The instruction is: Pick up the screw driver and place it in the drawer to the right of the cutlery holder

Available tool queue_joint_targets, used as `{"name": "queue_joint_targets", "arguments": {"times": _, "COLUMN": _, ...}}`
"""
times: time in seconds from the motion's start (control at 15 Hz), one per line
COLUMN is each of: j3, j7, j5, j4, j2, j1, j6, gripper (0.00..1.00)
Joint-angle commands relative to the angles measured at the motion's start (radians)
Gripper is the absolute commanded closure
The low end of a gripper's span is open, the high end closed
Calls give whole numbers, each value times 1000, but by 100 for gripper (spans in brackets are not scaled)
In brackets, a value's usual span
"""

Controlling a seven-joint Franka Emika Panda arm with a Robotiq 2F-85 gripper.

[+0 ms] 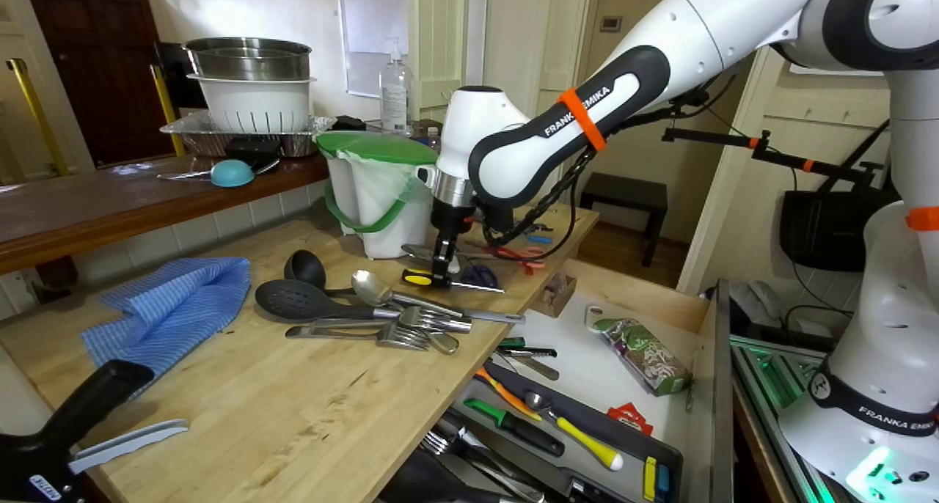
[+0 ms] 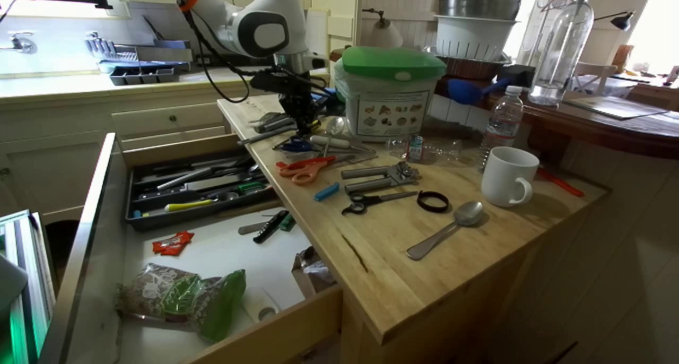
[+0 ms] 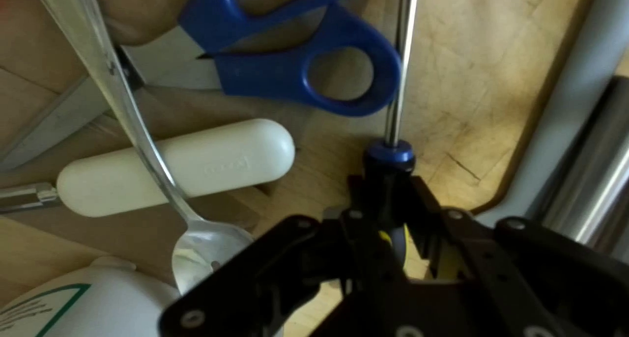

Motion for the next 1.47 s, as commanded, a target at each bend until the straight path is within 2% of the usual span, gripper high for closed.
{"name": "queue_joint_targets", "arguments": {"times": 0.0, "j3": 16, "j7": -35, "j5": 19, "j4": -8, "j2": -18, "j1": -14, "j6": -3, "gripper": 94}}
{"name": "queue_joint_targets", "arguments": {"times": 0.2, "j3": 54, "j7": -146, "j5": 34, "j4": -54, "j2": -70, "j1": -31, "j6": 24, "gripper": 94}}
{"name": "queue_joint_targets", "arguments": {"times": 0.6, "j3": 141, "j7": -431, "j5": 193, "j4": -122, "j2": -153, "j1": -84, "j6": 3, "gripper": 94}}
{"name": "queue_joint_targets", "arguments": {"times": 0.8, "j3": 122, "j7": -488, "j5": 248, "j4": -161, "j2": -184, "j1": -81, "j6": 5, "gripper": 94}}
{"name": "queue_joint_targets", "arguments": {"times": 1.4, "j3": 34, "j7": -491, "j5": 181, "j4": -102, "j2": -97, "j1": -77, "j6": -22, "gripper": 94}}
